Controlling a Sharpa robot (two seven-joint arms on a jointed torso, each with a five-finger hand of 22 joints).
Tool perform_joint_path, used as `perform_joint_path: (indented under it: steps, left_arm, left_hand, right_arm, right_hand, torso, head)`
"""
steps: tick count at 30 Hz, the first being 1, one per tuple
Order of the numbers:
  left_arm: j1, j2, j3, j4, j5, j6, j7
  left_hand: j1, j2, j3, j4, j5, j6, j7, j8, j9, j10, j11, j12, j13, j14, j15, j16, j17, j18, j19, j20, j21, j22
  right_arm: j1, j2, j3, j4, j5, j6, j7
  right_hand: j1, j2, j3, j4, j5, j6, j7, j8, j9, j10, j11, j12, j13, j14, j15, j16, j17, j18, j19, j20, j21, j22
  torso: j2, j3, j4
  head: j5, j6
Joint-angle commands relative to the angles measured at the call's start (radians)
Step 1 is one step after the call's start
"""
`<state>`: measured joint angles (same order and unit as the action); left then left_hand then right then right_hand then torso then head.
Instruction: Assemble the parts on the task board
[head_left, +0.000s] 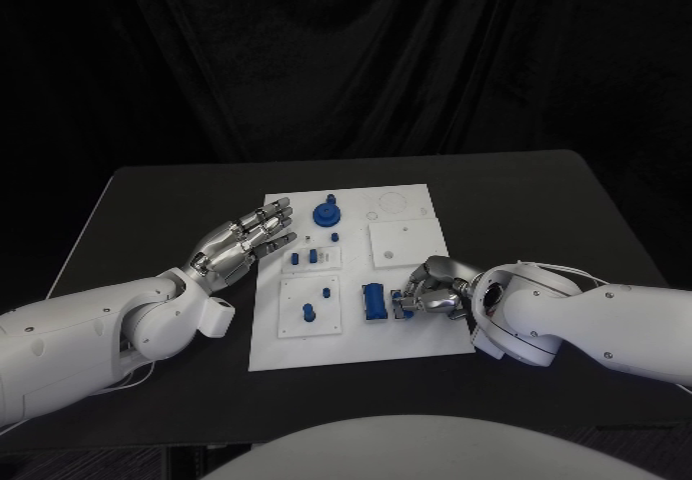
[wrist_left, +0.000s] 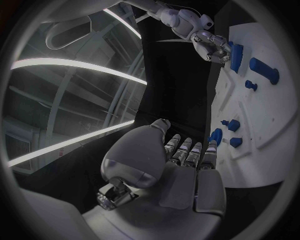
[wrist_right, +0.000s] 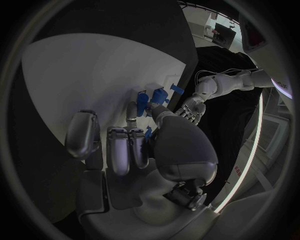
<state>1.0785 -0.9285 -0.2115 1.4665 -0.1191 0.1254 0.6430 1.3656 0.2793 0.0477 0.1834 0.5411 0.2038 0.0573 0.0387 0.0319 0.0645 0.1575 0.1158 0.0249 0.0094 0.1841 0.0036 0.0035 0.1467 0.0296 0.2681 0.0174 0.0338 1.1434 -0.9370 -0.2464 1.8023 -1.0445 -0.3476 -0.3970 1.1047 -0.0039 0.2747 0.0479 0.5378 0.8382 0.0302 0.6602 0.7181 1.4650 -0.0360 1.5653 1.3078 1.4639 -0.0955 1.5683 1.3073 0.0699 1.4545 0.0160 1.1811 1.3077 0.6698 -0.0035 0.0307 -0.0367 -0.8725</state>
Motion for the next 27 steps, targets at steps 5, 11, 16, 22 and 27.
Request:
perform_joint_path:
  steps: [5, 11, 16, 22, 27]
  left_arm:
    - [-0.002, 0.001, 0.001, 0.001, -0.001, 0.017, 0.006]
    - [-0.002, 0.002, 0.001, 0.000, -0.001, 0.020, 0.004]
    - [-0.002, 0.003, 0.001, -0.001, -0.001, 0.021, 0.003]
    - [-0.002, 0.004, 0.001, -0.002, -0.001, 0.024, 0.001]
    - [-0.003, 0.004, 0.001, -0.003, -0.001, 0.026, 0.000]
  left_hand:
    - [-0.010, -0.004, 0.009, 0.000, 0.006, 0.004, 0.011, 0.007, 0.002, -0.004, -0.004, 0.003, 0.001, 0.000, 0.007, 0.001, 0.000, 0.009, -0.001, 0.008, 0.003, 0.001]
    - [-0.012, -0.005, 0.012, -0.001, 0.005, 0.006, 0.016, 0.008, 0.002, -0.004, -0.006, 0.003, 0.001, 0.000, 0.007, 0.001, 0.000, 0.009, -0.001, 0.008, 0.003, 0.001]
    - [-0.012, -0.005, 0.013, -0.001, 0.005, 0.008, 0.017, 0.008, 0.002, -0.004, -0.006, 0.003, 0.001, 0.000, 0.007, 0.001, 0.000, 0.009, -0.001, 0.008, 0.003, 0.001]
    - [-0.013, -0.005, 0.015, -0.002, 0.006, 0.011, 0.021, 0.009, 0.003, -0.004, -0.008, 0.003, 0.001, 0.000, 0.007, 0.001, 0.000, 0.009, -0.001, 0.008, 0.003, 0.000]
    - [-0.014, -0.005, 0.018, -0.002, 0.006, 0.013, 0.024, 0.010, 0.003, -0.004, -0.010, 0.003, 0.001, 0.000, 0.007, 0.001, 0.000, 0.009, -0.001, 0.008, 0.003, 0.000]
  right_arm:
    - [-0.003, -0.001, 0.000, -0.001, -0.006, -0.033, 0.009]
    - [-0.003, 0.001, 0.000, -0.001, -0.006, -0.047, 0.012]
    - [-0.003, 0.000, 0.000, -0.001, -0.006, -0.054, 0.011]
    - [-0.003, 0.002, 0.000, -0.003, -0.012, -0.039, -0.005]
    - [-0.003, 0.004, 0.000, -0.003, -0.017, -0.027, -0.013]
  right_hand:
    - [-0.006, 0.009, 0.008, 0.014, -0.024, -0.003, -0.007, 0.021, 0.018, 0.106, -0.009, 0.005, 0.263, 0.105, -0.007, 0.000, 0.252, 0.013, 0.001, -0.008, -0.006, 0.152]
    - [-0.054, 0.011, -0.005, 0.058, -0.099, -0.006, -0.011, 0.054, 0.048, 0.106, -0.013, 0.005, 0.263, 0.105, -0.010, 0.000, 0.253, 0.013, 0.001, -0.010, -0.007, 0.152]
    - [-0.084, 0.008, -0.021, 0.090, -0.138, -0.007, -0.013, 0.069, 0.063, 0.106, -0.014, 0.005, 0.263, 0.105, -0.011, 0.000, 0.251, 0.014, 0.001, -0.011, -0.010, 0.152]
    - [-0.112, -0.008, -0.051, 0.119, -0.199, -0.019, -0.010, 0.076, 0.076, 0.106, -0.012, 0.005, 0.263, 0.103, -0.010, -0.002, 0.246, 0.014, 0.000, -0.011, -0.014, 0.151]
    - [-0.121, -0.022, -0.074, 0.129, -0.248, -0.029, -0.007, 0.078, 0.083, 0.106, -0.009, 0.005, 0.263, 0.103, -0.008, -0.003, 0.242, 0.015, -0.001, -0.009, -0.017, 0.150]
  torso:
    - [0.001, 0.0004, 0.0004]
    - [0.000, 0.0004, 0.0002]
    - [0.001, 0.0010, -0.0006]
    - [0.000, 0.0009, 0.0005]
    - [0.000, 0.0008, 0.0009]
  head:
    - [-0.001, 0.000]
    - [-0.001, 0.000]
    - [-0.001, 0.000]
    - [-0.001, 0.000]
    - [0.000, 0.000]
